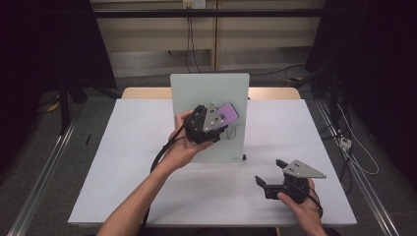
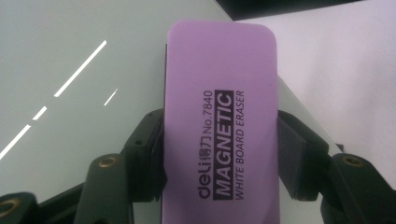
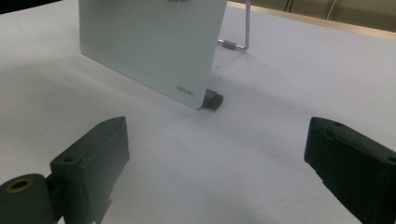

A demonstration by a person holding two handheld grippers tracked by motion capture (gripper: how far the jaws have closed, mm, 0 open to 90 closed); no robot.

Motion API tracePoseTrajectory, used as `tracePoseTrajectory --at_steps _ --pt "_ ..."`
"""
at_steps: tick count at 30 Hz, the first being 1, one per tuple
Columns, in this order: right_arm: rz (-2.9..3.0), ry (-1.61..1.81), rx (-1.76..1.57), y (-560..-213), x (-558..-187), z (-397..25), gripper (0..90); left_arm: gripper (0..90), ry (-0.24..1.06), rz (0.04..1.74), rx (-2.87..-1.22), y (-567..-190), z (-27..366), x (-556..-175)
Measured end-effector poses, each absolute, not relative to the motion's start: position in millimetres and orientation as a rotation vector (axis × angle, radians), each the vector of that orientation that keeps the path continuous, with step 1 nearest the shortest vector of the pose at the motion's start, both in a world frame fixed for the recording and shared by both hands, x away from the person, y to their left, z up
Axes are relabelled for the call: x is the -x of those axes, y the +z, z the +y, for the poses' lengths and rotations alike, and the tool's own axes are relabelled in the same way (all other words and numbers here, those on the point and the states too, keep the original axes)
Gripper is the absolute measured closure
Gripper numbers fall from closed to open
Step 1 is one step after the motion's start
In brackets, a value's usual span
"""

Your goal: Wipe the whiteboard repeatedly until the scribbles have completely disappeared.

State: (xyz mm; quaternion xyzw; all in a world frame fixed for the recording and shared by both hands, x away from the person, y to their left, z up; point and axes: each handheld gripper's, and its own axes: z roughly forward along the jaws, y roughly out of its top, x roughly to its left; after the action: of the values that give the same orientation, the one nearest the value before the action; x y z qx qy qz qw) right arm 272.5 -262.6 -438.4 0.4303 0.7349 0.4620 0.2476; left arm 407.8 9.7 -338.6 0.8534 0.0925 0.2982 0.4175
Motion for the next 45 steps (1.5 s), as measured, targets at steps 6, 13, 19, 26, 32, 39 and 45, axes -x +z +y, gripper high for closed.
tracePoseTrajectory --at_steps 6,13,19,26,32,39,45 --pt "2.003 1.257 -1.167 -439 -273 -262 6.5 41.0 0.683 0.197 -2.189 -369 0 -396" --pt "2.005 1.257 -1.165 -439 -273 -262 6.5 41.0 0.653 0.167 -2.243 -389 -11 -388" --pt "2.005 1.258 -1.163 -438 -273 -263 6.5 41.1 0.658 0.187 -2.247 -384 -11 -389" --pt "2.007 1.259 -1.162 -439 -273 -263 6.5 41.1 0.7 0.255 -2.173 -352 -3 -400" --pt "2.006 1.259 -1.161 -438 -273 -263 6.5 41.1 0.717 0.294 -2.114 -326 -1 -412" --pt "2.006 1.258 -1.161 -438 -273 -262 6.5 41.0 0.763 0.26 -2.154 -332 -11 -407" --pt "2.006 1.26 -1.159 -438 -273 -262 6.4 41.0 0.751 0.236 -2.193 -344 -24 -401"
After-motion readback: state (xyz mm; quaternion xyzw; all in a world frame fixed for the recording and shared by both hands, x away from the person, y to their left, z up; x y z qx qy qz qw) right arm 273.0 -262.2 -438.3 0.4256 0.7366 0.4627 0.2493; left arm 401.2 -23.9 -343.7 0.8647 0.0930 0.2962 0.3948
